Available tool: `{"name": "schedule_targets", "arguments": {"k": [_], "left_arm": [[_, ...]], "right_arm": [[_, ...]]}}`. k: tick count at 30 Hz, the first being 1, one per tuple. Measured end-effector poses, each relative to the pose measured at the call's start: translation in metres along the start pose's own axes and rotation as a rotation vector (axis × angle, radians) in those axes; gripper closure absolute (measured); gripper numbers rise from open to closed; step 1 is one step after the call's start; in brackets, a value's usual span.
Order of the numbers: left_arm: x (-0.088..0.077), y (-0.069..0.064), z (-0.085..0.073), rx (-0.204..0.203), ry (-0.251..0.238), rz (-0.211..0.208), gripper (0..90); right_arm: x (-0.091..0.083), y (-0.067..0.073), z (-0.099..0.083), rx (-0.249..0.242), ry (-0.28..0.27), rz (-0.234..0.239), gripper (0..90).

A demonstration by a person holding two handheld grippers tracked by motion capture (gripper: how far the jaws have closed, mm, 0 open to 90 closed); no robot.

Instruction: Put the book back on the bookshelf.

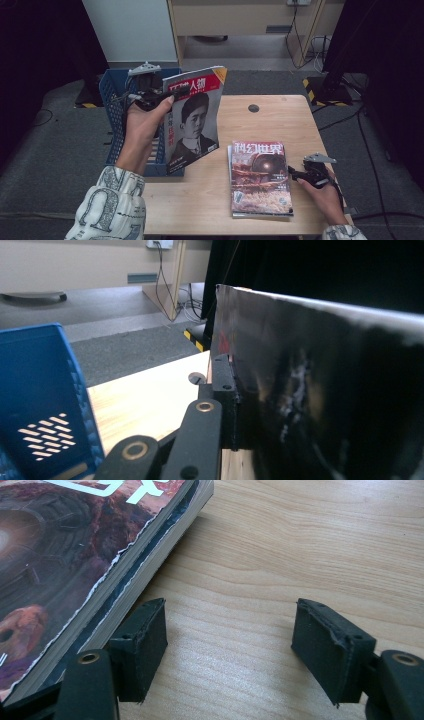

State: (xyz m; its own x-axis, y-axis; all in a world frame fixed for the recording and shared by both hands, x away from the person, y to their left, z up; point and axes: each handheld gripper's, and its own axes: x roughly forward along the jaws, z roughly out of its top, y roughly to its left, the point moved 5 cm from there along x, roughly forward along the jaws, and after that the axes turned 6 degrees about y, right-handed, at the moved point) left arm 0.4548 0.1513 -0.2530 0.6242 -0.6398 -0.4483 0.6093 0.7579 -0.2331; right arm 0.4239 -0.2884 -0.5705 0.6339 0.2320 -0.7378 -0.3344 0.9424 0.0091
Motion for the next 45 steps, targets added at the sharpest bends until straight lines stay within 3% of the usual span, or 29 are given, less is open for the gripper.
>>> {"name": "schedule_targets", "arguments": {"k": [12, 18, 28, 45], "left_arm": [[-0.026, 0.008, 0.000, -0.008, -0.026, 0.033, 86.3], [-0.042, 0.019, -0.001, -0.018, -0.037, 0.051, 86.3], [-0.084, 0.042, -0.005, -0.050, -0.084, 0.103, 86.3], [-0.119, 0.072, -0.017, -0.079, -0.098, 0.172, 86.3]], "right_arm": [[0.000, 0.000, 0.000, 0.002, 0.002, 0.001, 29.9], [0.000, 0.000, 0.000, 0.006, 0.001, 0.001, 29.9], [0.000, 0.000, 0.000, 0.003, 0.001, 0.001, 29.9], [0.000, 0.000, 0.000, 0.002, 0.001, 0.000, 29.8]]}}
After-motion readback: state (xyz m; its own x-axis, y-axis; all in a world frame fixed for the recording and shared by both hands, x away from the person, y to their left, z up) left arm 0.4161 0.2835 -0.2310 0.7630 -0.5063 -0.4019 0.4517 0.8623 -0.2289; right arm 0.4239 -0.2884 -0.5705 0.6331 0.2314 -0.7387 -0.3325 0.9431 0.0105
